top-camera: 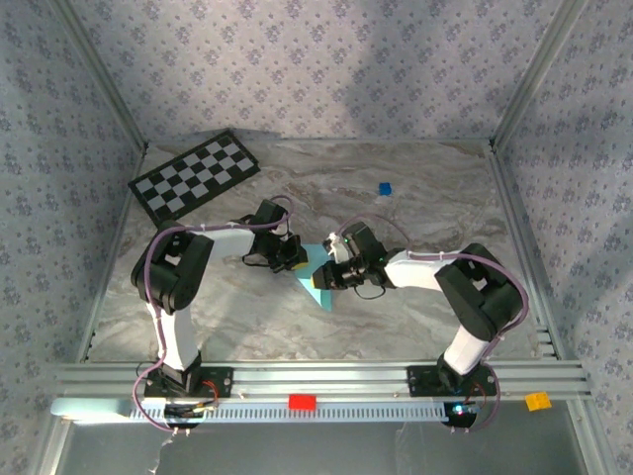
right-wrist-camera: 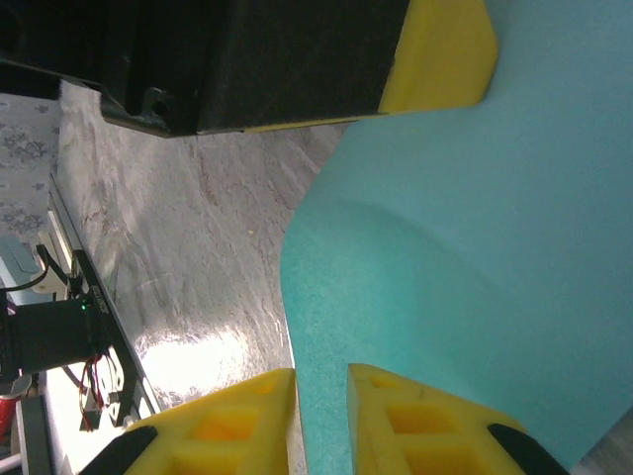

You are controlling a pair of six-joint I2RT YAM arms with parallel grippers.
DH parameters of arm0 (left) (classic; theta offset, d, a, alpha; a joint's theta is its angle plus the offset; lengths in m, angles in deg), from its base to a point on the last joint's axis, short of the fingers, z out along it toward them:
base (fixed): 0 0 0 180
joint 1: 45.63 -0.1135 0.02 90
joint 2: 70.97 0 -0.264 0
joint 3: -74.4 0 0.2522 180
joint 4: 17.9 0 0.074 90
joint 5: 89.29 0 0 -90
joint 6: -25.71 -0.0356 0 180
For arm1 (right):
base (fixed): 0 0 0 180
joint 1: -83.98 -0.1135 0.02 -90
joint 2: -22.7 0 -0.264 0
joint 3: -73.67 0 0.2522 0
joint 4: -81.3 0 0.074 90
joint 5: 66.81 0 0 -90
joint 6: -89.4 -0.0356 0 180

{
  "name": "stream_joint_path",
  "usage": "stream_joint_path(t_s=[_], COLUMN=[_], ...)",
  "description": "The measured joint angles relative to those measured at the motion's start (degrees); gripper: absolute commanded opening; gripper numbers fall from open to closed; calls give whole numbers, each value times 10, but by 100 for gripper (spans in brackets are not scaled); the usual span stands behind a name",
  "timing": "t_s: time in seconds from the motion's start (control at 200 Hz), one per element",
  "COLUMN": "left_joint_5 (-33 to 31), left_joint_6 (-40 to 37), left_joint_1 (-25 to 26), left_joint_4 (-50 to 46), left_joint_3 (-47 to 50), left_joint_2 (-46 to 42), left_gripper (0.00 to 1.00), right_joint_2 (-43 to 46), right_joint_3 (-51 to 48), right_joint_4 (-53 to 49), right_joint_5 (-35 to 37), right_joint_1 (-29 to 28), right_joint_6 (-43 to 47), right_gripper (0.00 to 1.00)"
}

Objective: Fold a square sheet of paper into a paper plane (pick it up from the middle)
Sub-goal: Third fold the triangle at the center of the table.

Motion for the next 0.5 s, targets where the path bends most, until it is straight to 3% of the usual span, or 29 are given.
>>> stream_joint_path(t_s=[0.165, 0.5], left_joint_5=[0, 0], left_joint_6=[-1, -2], left_joint_1=[0, 0], left_joint_4=[0, 0], left_joint_3=[0, 0], left_joint_2=[0, 0], left_gripper=[6, 5], right_joint_2=[2, 2], right_joint_3=[0, 2], right_joint_4=[-2, -15], right_joint_5=[-5, -13], right_joint_1=[2, 18], right_joint_6=[0, 13], right_gripper=[21, 0])
